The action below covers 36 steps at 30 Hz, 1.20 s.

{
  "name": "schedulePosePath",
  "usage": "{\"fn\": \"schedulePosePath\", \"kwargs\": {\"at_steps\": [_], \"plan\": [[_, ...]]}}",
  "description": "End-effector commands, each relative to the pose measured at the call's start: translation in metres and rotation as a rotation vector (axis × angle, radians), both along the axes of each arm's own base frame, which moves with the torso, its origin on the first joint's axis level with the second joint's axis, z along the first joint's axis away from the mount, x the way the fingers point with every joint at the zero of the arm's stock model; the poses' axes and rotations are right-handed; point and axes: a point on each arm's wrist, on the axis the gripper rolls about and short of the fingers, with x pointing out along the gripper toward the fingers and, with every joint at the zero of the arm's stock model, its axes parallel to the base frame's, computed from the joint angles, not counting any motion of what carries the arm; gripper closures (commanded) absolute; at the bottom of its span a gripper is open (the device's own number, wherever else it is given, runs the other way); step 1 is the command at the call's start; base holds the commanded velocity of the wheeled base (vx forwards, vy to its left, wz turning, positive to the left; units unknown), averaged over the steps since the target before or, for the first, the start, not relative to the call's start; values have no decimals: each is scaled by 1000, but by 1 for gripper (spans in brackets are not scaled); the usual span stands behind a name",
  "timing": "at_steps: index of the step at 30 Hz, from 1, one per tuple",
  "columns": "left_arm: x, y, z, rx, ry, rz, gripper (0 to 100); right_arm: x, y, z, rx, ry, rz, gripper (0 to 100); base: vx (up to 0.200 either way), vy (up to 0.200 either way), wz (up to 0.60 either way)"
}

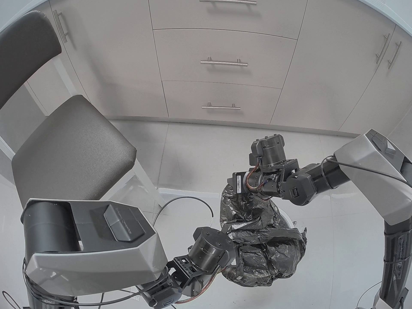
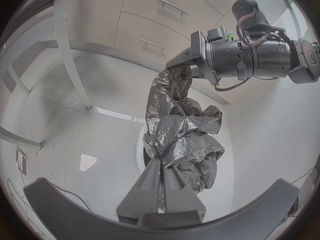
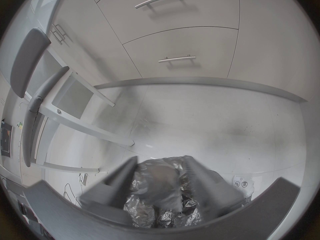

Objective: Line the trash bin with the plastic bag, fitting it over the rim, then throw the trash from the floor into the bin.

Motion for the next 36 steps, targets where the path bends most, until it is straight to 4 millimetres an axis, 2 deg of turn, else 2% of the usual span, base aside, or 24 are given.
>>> {"fn": "schedulePosePath", "kwargs": {"at_steps": [1, 10, 17, 21, 27, 36], "plan": [[0, 0, 0, -1, 0, 1, 100, -1, 2, -2, -1, 6, 4, 100, 0, 0, 0], [0, 0, 0, 1, 0, 1, 100, -8, 0, -4, -4, 25, 2, 100, 0, 0, 0], [0, 0, 0, 1, 0, 1, 100, -25, -12, -10, -13, 78, -11, 100, 0, 0, 0], [0, 0, 0, 1, 0, 1, 100, -45, -23, -27, -12, 159, -33, 100, 0, 0, 0], [0, 0, 0, -2, 0, 1, 100, -61, -34, -56, 21, 161, -54, 100, 0, 0, 0], [0, 0, 0, -5, 2, 5, 100, -66, -42, -79, 12, 210, -72, 100, 0, 0, 0]]}}
